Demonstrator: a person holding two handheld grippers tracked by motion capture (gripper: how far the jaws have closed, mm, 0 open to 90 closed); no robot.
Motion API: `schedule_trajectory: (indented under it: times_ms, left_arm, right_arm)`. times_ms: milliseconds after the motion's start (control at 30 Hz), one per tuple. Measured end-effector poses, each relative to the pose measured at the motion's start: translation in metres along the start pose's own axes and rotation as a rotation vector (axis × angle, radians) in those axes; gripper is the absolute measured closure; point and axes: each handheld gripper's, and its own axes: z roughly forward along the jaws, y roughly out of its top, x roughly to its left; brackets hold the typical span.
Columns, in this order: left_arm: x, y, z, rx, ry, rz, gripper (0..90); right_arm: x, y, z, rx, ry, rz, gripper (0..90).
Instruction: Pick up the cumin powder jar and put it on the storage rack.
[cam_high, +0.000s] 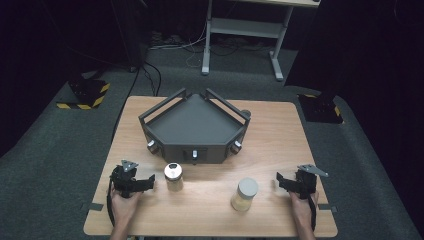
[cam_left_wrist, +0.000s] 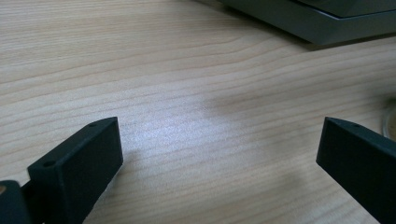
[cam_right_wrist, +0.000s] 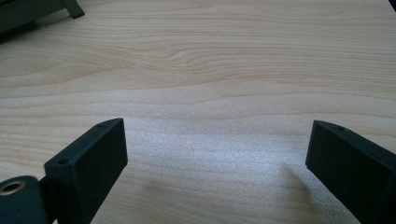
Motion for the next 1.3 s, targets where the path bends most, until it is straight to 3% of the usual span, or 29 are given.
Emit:
schedule_trajectory:
  times_ms: [400,733,1000,1300]
  left_arm:
    - [-0.003,-0.005,-0.017,-0.002,-0.056,0.058,0.5]
    - [-0.008,-0.006,-0.034,-0.021,-0.171,0.129,0.5]
    - [-0.01,-0.006,-0.037,-0.03,-0.244,0.137,0.5]
    - [-0.023,-0.004,-0.036,-0.028,-0.261,0.176,0.6]
  right_arm:
    - [-0.001,0.001,0.001,0.005,0.001,0.003,4.8]
    - [-0.001,0.002,0.001,0.011,0.004,0.004,4.8]
    - [-0.002,0.001,0.001,0.007,0.005,0.01,4.8]
    - [-0.002,0.001,0.001,0.006,0.005,0.011,4.8]
